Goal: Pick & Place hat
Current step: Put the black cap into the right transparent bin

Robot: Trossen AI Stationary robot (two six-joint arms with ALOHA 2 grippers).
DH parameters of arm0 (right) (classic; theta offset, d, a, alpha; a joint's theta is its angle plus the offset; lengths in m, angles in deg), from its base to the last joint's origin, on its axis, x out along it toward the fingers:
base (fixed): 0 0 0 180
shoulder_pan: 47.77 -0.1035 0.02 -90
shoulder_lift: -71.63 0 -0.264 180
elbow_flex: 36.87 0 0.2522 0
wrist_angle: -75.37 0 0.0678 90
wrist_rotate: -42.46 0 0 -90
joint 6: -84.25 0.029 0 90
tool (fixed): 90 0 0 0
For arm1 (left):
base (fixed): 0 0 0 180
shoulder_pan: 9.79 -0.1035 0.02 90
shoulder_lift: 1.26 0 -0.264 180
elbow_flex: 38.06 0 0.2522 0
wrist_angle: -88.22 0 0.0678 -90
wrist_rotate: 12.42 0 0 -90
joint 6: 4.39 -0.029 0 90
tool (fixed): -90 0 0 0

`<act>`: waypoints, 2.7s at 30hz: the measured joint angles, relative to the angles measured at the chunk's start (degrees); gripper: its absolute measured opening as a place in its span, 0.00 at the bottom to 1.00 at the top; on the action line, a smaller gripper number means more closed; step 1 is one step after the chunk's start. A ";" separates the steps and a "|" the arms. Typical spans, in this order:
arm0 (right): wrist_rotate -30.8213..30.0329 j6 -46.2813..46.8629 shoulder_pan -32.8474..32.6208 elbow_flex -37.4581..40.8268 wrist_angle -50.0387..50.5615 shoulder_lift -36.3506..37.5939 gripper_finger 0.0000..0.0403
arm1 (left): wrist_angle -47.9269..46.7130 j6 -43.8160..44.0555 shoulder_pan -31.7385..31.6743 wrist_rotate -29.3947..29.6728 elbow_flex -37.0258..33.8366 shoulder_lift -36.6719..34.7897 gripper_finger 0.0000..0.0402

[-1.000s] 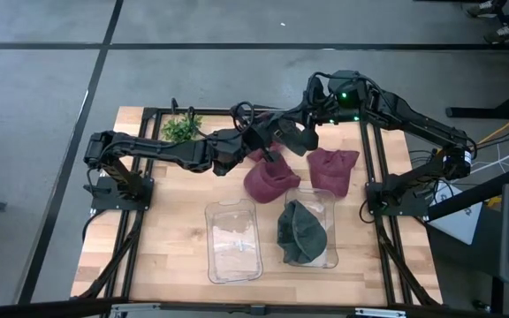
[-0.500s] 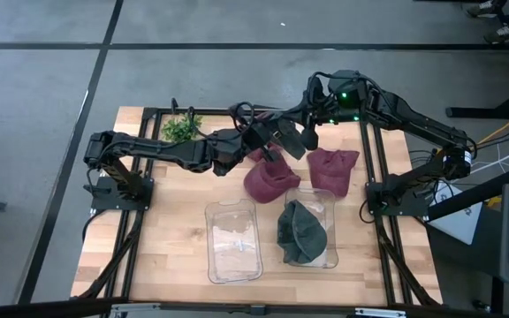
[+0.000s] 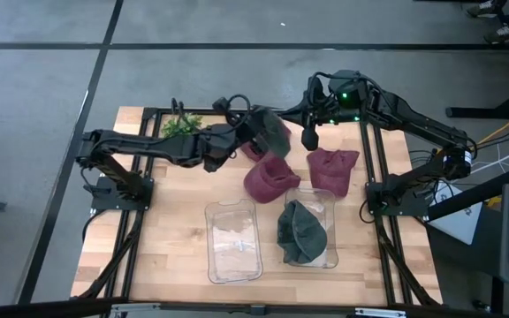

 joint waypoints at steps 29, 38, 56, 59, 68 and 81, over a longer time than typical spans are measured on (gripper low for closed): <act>-14.21 9.21 -10.34 0.02 1.51 -2.63 0.63 | -6.89 9.88 -0.91 -2.88 0.02 -5.90 0.01; -18.74 10.29 -10.80 0.02 -0.04 -4.62 0.61 | -6.89 9.75 -0.91 -4.19 0.02 -5.90 0.01; -18.62 8.52 -10.21 0.02 -1.98 -5.43 0.05 | -6.89 9.28 -0.91 -5.74 0.04 -5.90 0.01; -18.37 8.97 -9.97 0.01 -1.82 -5.45 0.03 | -6.89 9.27 -0.91 -5.74 0.04 -5.90 0.01; -18.19 9.02 -9.97 0.02 -1.24 -5.45 0.01 | -4.00 5.36 1.35 -11.53 0.04 -6.24 0.03; -18.27 9.07 -9.97 -0.02 -0.89 -5.45 0.01 | -12.47 16.02 5.10 -16.43 0.20 -15.31 0.25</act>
